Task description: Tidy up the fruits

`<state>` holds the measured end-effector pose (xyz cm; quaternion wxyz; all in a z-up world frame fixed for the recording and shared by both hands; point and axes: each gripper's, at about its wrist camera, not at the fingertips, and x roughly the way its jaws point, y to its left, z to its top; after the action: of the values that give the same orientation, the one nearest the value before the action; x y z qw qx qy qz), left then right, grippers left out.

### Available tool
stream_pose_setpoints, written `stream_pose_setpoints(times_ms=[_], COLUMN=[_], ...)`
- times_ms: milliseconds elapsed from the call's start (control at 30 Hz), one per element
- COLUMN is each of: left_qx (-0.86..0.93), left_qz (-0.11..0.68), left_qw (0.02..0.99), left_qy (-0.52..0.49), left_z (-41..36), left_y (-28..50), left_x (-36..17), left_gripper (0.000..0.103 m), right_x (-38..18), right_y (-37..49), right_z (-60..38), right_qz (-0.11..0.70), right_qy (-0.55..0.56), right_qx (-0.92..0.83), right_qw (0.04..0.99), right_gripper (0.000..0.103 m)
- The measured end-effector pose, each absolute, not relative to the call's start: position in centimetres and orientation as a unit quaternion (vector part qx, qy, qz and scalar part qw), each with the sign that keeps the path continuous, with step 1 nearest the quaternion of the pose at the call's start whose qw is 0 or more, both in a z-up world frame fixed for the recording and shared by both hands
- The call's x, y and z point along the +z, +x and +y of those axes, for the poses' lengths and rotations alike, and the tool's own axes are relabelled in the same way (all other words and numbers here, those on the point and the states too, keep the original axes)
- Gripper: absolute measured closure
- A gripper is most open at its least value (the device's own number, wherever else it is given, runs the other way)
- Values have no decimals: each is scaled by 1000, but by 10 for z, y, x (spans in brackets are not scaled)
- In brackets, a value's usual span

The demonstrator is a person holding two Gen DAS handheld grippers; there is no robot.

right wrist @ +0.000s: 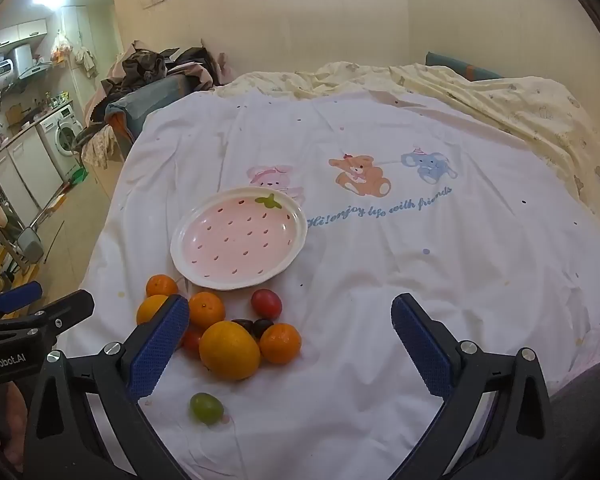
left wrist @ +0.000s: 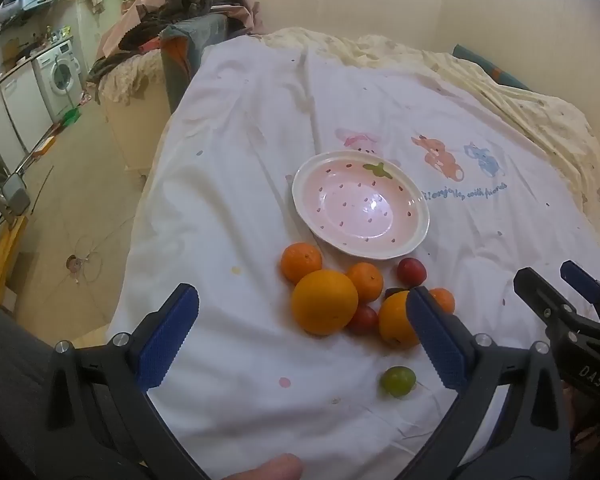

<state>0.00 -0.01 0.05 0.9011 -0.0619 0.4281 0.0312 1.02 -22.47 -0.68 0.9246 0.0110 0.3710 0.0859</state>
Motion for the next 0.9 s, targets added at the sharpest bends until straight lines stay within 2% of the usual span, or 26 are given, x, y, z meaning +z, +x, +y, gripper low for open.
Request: stream_pose_setpoints(times_ms=[900], left_qx=[33], left_qz=[428], left_qw=[901], left_qy=[-63], left_z=[2], left_y=[-3], left_x=[0], left_gripper=[1], right_x=[-8], right_y=[11], right_z=[-223], right_qz=[374], right_qy=[13], right_qx=[88], right_qw=[923], right_gripper=[0])
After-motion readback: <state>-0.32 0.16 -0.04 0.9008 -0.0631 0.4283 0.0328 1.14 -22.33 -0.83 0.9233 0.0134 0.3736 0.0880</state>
